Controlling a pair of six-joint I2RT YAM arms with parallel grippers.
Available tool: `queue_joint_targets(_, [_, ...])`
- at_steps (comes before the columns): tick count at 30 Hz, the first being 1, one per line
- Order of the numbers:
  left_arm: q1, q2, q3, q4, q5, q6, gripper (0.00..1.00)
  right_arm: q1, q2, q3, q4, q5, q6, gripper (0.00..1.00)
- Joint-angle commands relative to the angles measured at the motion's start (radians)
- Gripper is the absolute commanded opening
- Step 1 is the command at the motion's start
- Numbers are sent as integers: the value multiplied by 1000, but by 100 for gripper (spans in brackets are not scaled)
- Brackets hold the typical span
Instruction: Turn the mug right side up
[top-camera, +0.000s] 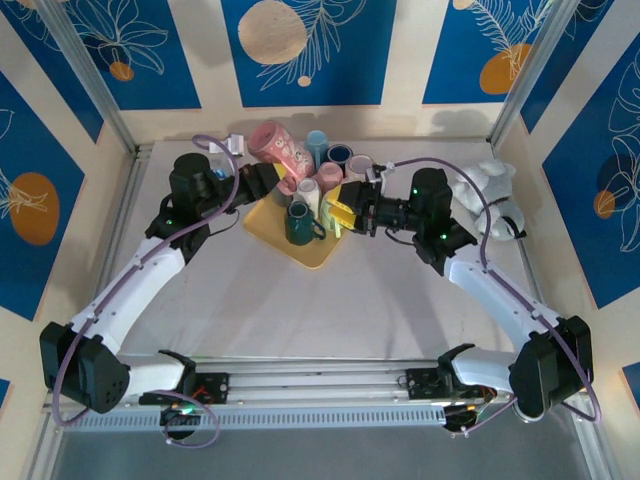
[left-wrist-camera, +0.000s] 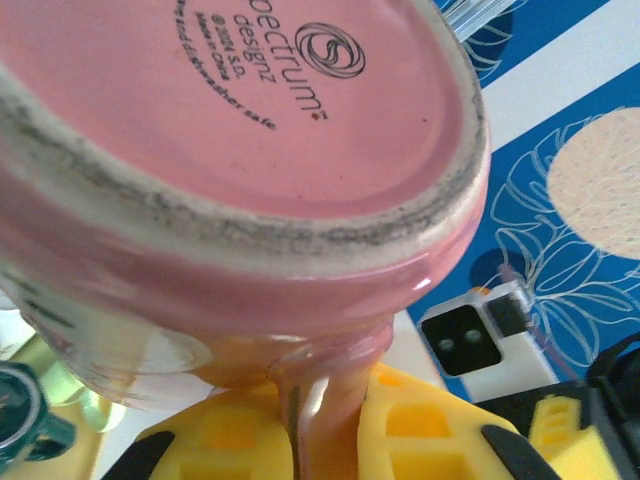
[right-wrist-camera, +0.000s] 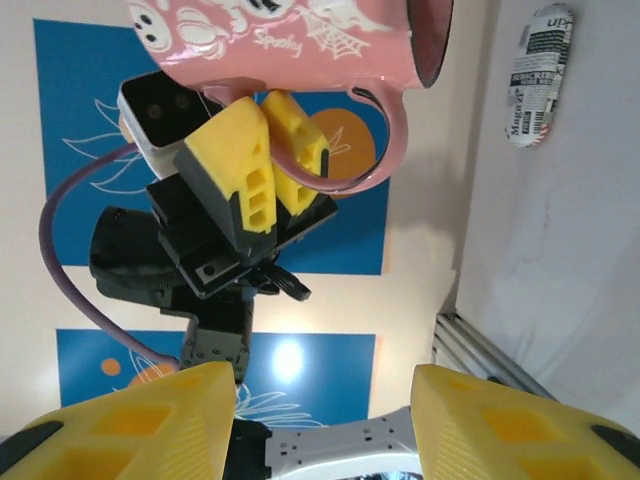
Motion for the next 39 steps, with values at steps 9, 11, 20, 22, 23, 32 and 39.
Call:
queue_joint_targets(9, [-83,5,6,354,-37,-101,0,73,28,-143,413,293,345,51])
queue_joint_targets(11, [-92,10,3,367,-47,-108,0,89,43,-151,473,336,377,53])
queue_joint_targets(20, [-112,29,3,394,-62,-119,0,176,127,-159,682,533,486,52])
queue_joint_targets(22, [-115,34,5,403,-64,-120,0,199,153,-161,722,570,513,52])
queue_joint_targets(23, [-114,35,5,406,-64,-119,0,209,163,-161,738,583,527,51])
queue_joint_targets(32, [-116,48,-6,455,-71,-140,0,282,286,-158,915,722,628,46])
queue_joint_targets(39, [-116,39,-23,464,-71,-140,0,339,379,-149,1068,918,689,36])
